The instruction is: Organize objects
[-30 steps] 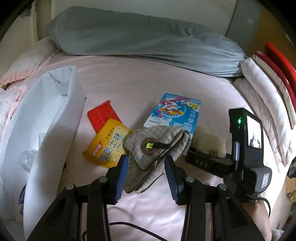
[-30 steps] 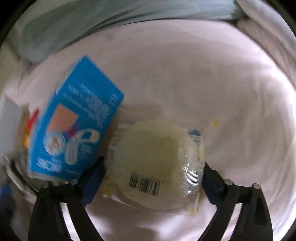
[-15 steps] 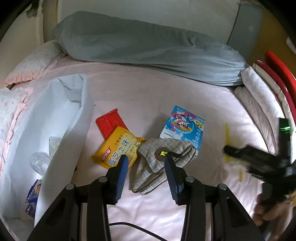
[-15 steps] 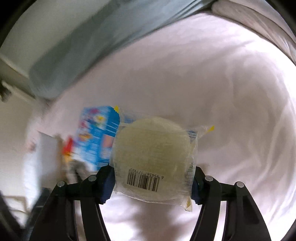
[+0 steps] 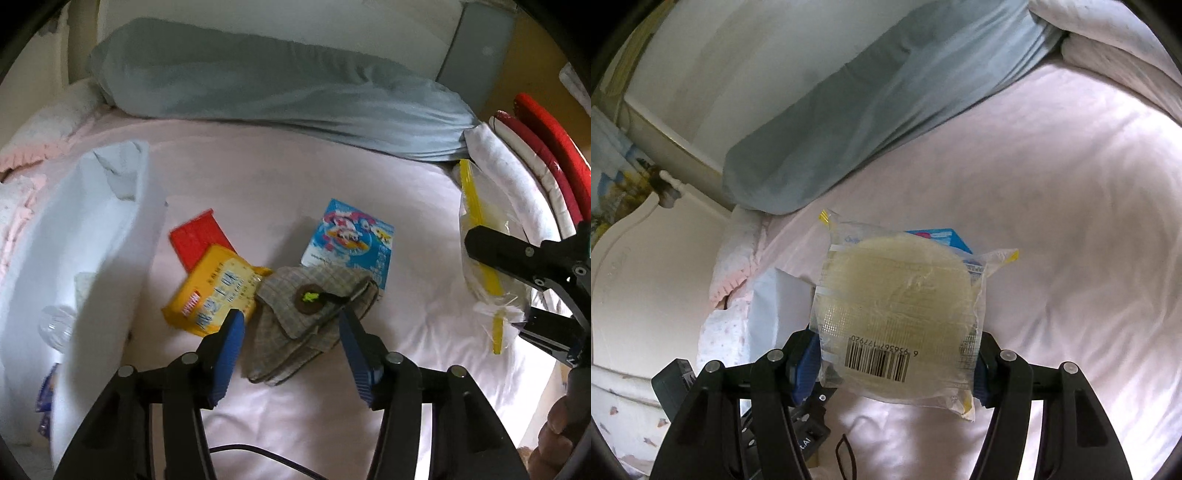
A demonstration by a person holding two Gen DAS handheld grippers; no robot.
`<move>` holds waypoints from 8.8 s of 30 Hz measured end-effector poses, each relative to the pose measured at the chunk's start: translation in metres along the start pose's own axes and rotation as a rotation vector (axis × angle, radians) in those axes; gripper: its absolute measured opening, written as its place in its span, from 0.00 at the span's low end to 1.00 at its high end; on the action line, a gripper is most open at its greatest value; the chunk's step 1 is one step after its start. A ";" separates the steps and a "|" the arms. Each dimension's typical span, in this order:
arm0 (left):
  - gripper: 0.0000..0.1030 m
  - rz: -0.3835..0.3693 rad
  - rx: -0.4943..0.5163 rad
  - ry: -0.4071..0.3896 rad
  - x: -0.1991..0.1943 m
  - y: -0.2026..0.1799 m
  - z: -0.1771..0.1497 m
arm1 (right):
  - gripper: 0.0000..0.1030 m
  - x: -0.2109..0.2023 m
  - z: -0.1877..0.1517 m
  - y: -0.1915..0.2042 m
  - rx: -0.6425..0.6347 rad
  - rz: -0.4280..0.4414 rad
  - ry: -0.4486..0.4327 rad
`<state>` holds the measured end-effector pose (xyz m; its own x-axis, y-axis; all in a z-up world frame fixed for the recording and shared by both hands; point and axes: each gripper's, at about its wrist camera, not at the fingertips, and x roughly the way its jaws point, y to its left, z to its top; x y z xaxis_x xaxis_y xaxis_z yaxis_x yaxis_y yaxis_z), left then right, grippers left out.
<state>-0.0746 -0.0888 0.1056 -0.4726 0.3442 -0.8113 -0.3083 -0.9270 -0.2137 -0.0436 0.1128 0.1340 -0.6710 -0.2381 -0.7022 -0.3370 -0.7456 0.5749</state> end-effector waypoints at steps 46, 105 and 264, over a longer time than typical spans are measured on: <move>0.50 -0.113 -0.086 -0.227 -0.105 0.036 -0.015 | 0.64 0.055 -0.035 0.071 -0.096 0.410 0.156; 0.48 0.105 -0.406 -0.186 -0.107 0.123 -0.033 | 0.70 0.053 -0.073 0.119 -0.479 0.198 0.167; 0.54 0.279 -0.033 -0.145 -0.055 0.041 -0.043 | 0.54 0.025 -0.018 -0.047 -0.490 -0.014 0.188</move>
<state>-0.0257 -0.1520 0.1180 -0.6485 0.0909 -0.7557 -0.1240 -0.9922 -0.0129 -0.0326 0.1307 0.0824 -0.5237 -0.3000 -0.7973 0.0333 -0.9424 0.3328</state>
